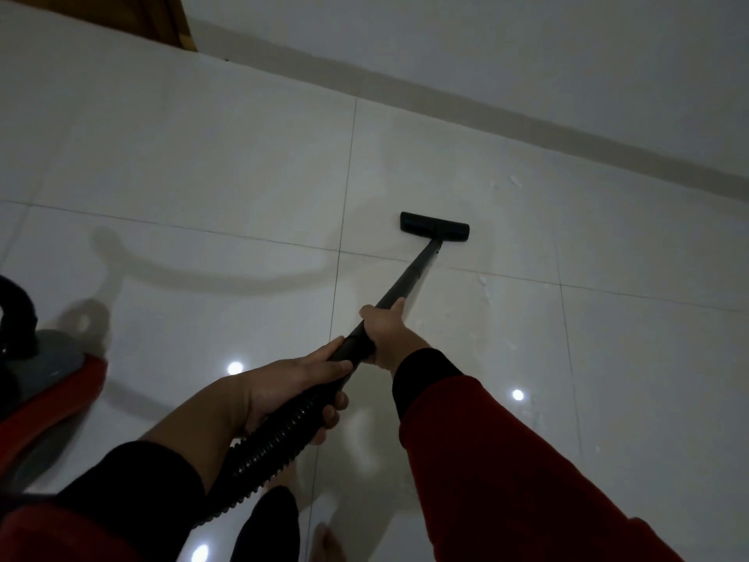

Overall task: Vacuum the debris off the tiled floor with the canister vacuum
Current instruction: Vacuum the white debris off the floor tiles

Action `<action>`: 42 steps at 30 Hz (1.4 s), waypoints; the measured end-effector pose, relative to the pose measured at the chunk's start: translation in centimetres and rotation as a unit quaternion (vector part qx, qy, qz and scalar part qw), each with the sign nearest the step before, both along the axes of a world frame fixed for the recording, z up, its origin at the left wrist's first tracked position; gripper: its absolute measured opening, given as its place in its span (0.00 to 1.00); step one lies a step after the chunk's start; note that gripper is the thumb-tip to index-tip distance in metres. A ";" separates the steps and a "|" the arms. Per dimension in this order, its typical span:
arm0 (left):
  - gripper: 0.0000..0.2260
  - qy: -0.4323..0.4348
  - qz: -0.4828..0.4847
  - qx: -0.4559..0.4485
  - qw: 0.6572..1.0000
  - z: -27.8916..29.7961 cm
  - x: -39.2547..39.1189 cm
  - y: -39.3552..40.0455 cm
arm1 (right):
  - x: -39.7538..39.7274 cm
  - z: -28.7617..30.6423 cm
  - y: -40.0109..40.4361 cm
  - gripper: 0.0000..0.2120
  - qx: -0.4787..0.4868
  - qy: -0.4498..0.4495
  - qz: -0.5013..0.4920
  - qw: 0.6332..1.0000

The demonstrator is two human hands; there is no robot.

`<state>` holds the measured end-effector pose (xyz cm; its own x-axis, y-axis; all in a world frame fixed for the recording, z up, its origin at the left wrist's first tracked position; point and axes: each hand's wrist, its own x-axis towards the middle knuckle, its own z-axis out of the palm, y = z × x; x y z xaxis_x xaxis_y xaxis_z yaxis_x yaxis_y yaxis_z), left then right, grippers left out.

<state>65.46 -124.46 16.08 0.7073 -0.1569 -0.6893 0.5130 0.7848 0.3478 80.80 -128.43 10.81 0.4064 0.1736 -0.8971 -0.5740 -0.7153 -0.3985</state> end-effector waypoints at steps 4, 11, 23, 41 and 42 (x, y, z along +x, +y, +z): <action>0.30 0.001 0.009 -0.017 1.000 -0.4 -2.1 -4.3 | -2.0 -0.3 -4.1 0.35 0.016 0.007 -0.013 1.000; 0.27 0.002 -0.003 -0.025 1.000 0.1 -6.0 -9.1 | -5.9 -0.3 -9.2 0.41 0.027 0.031 -0.018 0.999; 0.25 0.008 -0.043 -0.015 0.999 1.4 -14.1 -12.3 | -14.4 0.4 -13.4 0.39 0.041 0.035 -0.061 0.997; 0.24 0.015 -0.043 -0.009 0.999 2.3 -23.5 -18.8 | -23.9 0.6 -20.0 0.40 0.023 0.026 -0.055 0.998; 0.24 0.014 -0.042 -0.011 0.999 2.1 -23.4 -19.3 | -23.8 0.4 -20.4 0.40 0.021 0.027 -0.052 0.998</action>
